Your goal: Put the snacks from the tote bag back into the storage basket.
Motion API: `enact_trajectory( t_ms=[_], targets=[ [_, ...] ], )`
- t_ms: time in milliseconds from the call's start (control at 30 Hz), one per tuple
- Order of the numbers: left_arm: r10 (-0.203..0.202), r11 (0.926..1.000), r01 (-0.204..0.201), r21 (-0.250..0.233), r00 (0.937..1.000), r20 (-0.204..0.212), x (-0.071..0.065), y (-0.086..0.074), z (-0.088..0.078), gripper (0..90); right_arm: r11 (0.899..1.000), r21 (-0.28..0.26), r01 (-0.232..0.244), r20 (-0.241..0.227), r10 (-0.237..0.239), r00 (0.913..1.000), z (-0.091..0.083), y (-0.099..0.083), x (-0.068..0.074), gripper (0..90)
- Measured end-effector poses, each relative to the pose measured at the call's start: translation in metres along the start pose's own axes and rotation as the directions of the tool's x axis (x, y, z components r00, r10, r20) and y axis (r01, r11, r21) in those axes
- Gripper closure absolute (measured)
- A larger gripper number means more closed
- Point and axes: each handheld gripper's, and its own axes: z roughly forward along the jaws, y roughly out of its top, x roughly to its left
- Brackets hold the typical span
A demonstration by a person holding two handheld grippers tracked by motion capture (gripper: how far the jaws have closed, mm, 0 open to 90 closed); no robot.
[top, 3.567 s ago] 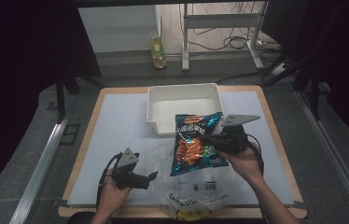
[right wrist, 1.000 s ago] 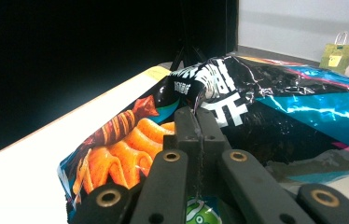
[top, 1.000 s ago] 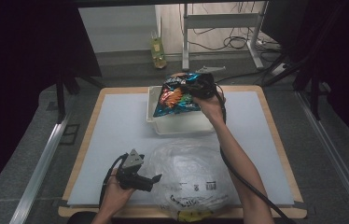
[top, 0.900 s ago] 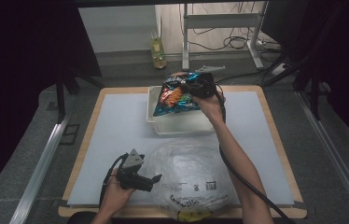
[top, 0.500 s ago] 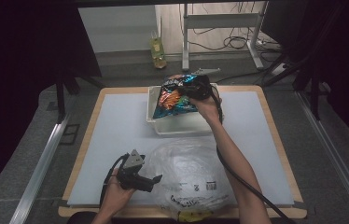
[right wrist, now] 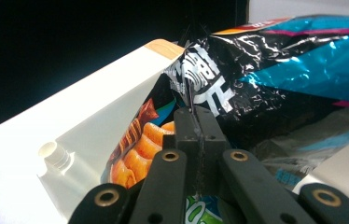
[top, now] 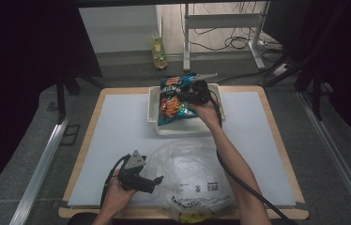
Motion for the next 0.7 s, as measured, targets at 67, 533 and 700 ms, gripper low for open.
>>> enact_trajectory(
  t_ms=[67, 533, 700],
  targets=[
    [0.001, 1.0, -0.001, 0.001, 1.0, 0.0, 0.0, 0.0, 0.0, 0.6, 1.0, 0.006, -0.002, -0.003, 0.002, 1.0, 0.003, -0.002, 0.0, 88.8],
    [0.005, 0.9999, -0.005, 0.009, 1.0, 0.002, -0.001, 0.0, 0.002, 0.6, 0.995, 0.08, -0.061, 0.05, 0.057, 0.9971, 0.014, -0.015, -0.006, 80.3],
    [0.006, 0.9999, -0.006, 0.01, 1.0, 0.001, -0.001, 0.0, 0.002, 0.6, 0.991, 0.091, -0.096, 0.074, 0.09, 0.9932, 0.011, -0.015, -0.009, 74.4]
  ],
)
